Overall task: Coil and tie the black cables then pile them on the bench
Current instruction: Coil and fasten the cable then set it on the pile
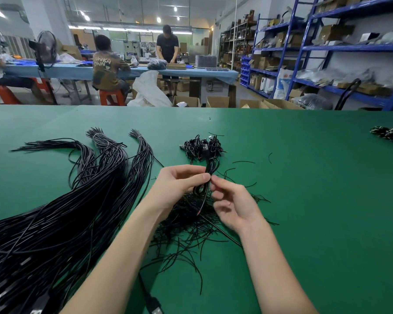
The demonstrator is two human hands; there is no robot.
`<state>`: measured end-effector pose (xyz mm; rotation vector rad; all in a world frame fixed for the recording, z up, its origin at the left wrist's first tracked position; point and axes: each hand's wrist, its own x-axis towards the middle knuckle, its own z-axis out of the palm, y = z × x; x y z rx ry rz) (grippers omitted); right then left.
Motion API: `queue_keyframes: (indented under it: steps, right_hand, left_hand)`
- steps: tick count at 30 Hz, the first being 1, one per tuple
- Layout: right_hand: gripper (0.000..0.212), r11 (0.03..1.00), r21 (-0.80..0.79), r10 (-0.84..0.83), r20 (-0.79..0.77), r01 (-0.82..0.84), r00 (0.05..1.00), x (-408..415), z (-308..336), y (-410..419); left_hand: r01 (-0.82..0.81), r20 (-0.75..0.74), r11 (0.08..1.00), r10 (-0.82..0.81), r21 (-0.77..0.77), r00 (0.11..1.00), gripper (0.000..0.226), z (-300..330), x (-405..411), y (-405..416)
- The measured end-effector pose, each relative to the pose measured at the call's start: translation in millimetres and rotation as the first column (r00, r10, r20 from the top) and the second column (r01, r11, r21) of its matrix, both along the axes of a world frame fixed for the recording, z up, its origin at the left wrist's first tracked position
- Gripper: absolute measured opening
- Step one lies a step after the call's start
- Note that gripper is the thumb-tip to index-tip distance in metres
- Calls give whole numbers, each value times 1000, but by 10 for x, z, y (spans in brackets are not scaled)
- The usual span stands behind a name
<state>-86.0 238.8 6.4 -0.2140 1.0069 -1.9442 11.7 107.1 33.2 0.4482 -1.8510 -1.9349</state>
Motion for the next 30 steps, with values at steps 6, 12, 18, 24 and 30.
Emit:
queue_keyframes:
  steps: [6, 12, 18, 24, 30]
  right_hand:
    - [6, 976, 94, -150, -360, 195, 921, 50, -30, -82]
    - [12, 895, -16, -178, -929, 446, 323, -45, -82, -6]
    - [5, 881, 36, -164, -912, 471, 376, -40, -48, -20]
    - [10, 964, 90, -203, -348, 249, 915, 118, -37, -165]
    - [11, 811, -180, -275, -957, 557, 90, 193, -171, -219]
  left_hand:
    - [-83, 28, 994, 81, 72, 996, 22, -41, -15, -44]
    - [6, 34, 939, -19, 345, 999, 30, -7, -19, -52]
    - [-8, -4, 958, 9, 287, 1000, 37, -26, -15, -67]
    - [-170, -22, 985, 170, 10, 985, 13, -90, -50, -36]
    - [-229, -40, 968, 234, 102, 971, 17, -110, -62, -66]
